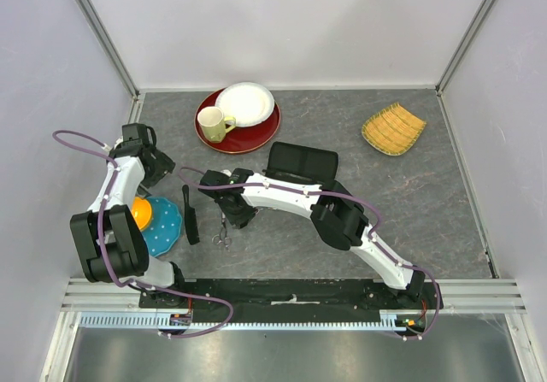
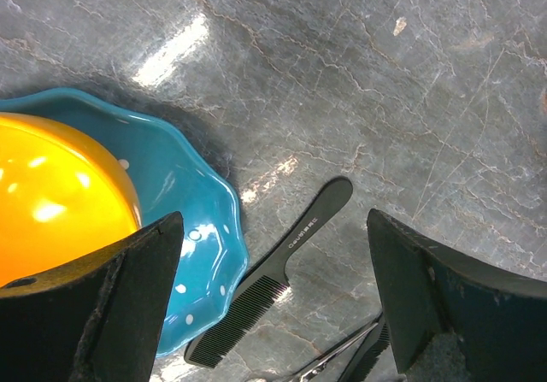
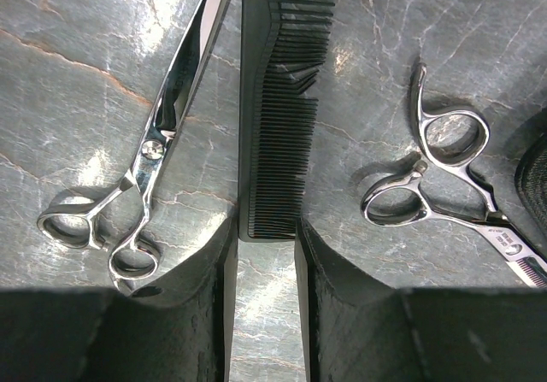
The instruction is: Sort the hair-cutting tools
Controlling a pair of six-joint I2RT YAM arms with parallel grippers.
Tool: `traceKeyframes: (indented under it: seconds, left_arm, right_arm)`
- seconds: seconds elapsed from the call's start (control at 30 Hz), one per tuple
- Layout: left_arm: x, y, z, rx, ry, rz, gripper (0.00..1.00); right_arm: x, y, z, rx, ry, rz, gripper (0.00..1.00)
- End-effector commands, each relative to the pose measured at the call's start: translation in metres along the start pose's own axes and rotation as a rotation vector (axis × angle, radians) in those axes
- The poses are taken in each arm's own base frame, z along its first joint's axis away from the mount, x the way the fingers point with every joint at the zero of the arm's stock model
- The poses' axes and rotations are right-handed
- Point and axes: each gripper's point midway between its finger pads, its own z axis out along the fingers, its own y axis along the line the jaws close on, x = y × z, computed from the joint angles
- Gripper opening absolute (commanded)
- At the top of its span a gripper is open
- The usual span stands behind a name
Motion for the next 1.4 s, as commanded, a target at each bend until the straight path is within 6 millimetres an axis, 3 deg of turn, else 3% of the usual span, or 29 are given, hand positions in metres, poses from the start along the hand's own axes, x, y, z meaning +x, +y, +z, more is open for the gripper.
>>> traceKeyframes:
  seconds: [0.0, 0.4, 0.83, 1.03, 1.17, 1.37]
  left_arm:
    - [-0.006, -0.009, -0.003, 0.039, -0.006, -0.039, 0.94]
    - [0.001, -0.013, -0.002, 0.068, 0.021, -0.033, 0.94]
    - [0.014, -0.029, -0.002, 0.175, 0.073, -0.021, 0.94]
    - [0.028, -0.053, -0.008, 0.331, 0.143, 0.0, 0.93]
    - [0.038, -0.081, -0.026, 0.545, 0.173, 0.021, 0.93]
    - [0.048, -0.102, -0.049, 0.715, 0.25, 0.042, 0.91]
  right_arm:
    - [0.04, -0.018, 0.014, 0.112, 0.135, -0.038, 0.32]
    - [-0.008, -0.025, -0.025, 0.127, -0.05, 0.0, 0.31]
    - [-0.029, -0.026, -0.058, 0.096, -0.142, 0.009, 0.31]
    - [-0.032, -0.03, -0.075, 0.084, -0.165, 0.017, 0.3]
    - [-0.037, -0.035, -0.089, 0.074, -0.194, 0.03, 0.3]
    - [-0.07, -0.033, -0.114, -0.023, -0.273, 0.105, 0.29]
